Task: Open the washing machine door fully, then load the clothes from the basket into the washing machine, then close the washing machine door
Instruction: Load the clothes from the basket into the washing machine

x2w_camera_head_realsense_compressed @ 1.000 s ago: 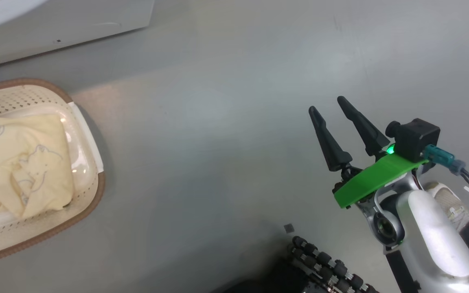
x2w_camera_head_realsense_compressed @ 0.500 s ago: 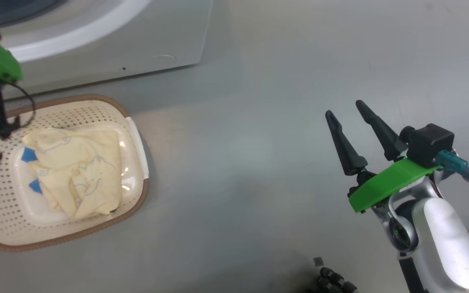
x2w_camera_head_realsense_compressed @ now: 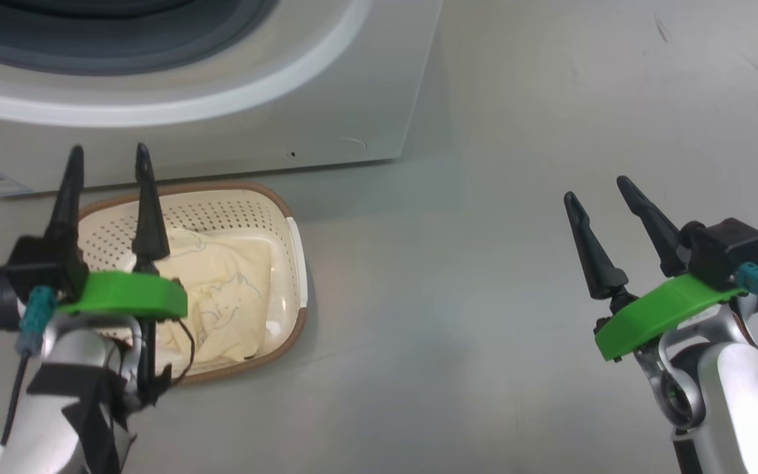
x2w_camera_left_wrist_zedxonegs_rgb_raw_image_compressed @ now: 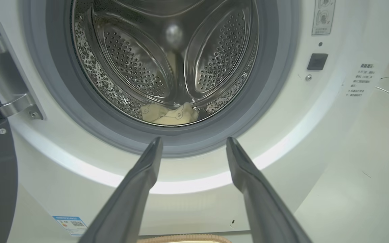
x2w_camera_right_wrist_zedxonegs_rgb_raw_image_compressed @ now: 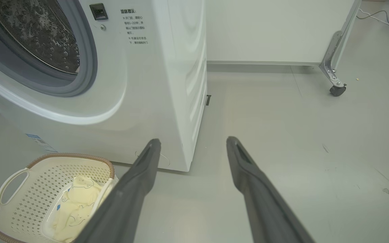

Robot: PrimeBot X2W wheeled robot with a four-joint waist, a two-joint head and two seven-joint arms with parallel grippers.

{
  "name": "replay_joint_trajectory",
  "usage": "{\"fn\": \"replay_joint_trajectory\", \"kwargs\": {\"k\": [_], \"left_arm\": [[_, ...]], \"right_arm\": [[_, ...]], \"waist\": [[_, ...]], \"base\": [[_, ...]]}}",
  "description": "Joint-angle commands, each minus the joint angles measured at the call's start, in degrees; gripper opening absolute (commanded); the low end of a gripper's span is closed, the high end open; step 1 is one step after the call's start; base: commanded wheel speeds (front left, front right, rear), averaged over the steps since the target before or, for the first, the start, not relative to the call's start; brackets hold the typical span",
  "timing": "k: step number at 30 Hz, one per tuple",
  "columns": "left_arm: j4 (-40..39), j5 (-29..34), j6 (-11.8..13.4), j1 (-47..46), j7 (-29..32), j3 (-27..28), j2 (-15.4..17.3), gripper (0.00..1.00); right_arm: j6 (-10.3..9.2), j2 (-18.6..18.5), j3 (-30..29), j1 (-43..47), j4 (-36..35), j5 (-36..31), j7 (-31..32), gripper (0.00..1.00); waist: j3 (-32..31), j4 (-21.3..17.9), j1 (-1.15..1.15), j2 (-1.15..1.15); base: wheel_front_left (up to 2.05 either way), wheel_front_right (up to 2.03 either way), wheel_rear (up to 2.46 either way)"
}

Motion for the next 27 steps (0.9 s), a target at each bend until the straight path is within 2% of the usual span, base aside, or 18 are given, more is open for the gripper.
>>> {"fn": "replay_joint_trajectory", "kwargs": {"k": [1, 16, 27], "left_arm": [[-3.11, 0.96, 1.69, 2.76, -0.36, 2.26, 1.05, 1.0], [-9.45, 1.05, 4.98, 22.25, -0.37, 4.16, -1.68, 1.0], [-10.08, -1.58, 4.84, 27.77, -0.36, 6.14, -1.42, 1.0]], "right_arm": [[-0.01, -0.96, 0.69, 0.88, -2.6, -0.68, 0.69, 1.0], [-0.01, -2.39, -0.5, 7.18, -4.61, -2.54, 3.69, 1.0], [-0.01, -2.18, -1.39, 10.95, -5.65, -3.12, 4.97, 1.0]], "waist": [[-3.31, 2.12, 0.0, -0.01], [-14.52, 5.89, 0.0, -0.01], [-20.23, 5.42, 0.0, -0.01]], "base": [[0.0, 0.0, 0.0], [0.0, 0.0, 0.0], [0.0, 0.0, 0.0]]}}
